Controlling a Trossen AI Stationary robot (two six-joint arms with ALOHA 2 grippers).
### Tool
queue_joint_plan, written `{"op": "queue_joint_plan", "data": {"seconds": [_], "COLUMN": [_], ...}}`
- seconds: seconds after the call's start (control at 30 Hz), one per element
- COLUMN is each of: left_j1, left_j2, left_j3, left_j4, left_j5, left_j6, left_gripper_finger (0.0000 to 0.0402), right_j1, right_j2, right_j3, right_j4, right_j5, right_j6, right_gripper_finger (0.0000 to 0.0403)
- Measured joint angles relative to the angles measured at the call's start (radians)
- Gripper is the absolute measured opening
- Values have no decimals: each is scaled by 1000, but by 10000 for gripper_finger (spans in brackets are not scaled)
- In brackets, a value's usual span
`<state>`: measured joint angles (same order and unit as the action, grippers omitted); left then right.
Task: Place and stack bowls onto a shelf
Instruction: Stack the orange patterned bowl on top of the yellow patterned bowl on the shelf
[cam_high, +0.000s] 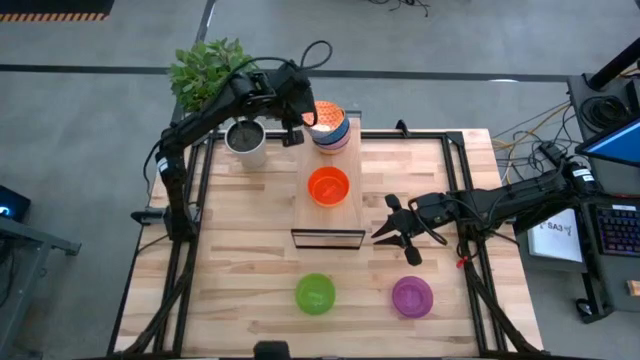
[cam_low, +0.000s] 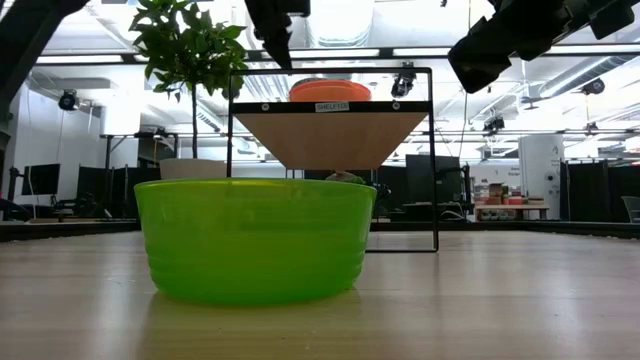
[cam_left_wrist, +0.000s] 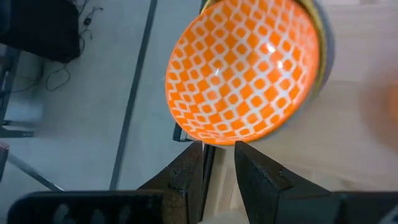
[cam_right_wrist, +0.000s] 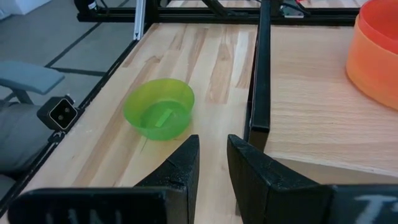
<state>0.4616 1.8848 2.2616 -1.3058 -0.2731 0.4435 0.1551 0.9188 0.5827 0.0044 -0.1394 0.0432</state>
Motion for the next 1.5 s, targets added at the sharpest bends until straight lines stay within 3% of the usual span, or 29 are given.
{"op": "queue_joint_plan", "data": {"seconds": [0.33, 0.8, 1.03, 1.2, 1.5], "left_j1": [41, 35, 35, 60, 99], "left_j2": [53, 89, 63, 57, 102], "left_j3": [0, 0, 3, 2, -6], "left_j4": [-4, -4, -4, -34, -38], "left_j5": [3, 104, 97, 8, 2], "left_j6": [20, 6, 7, 11, 20], "left_gripper_finger": [75, 75, 75, 75, 75], "right_j1": [0, 0, 0, 0, 0], "right_j2": [0, 0, 0, 0, 0], "right_j3": [-1, -1, -1, -1, -1], "right_j4": [0, 0, 0, 0, 0], "right_j5": [0, 1, 1, 1, 1], "right_j6": [1, -12, -17, -17, -5], "right_gripper_finger": [72, 73, 72, 72, 72]}}
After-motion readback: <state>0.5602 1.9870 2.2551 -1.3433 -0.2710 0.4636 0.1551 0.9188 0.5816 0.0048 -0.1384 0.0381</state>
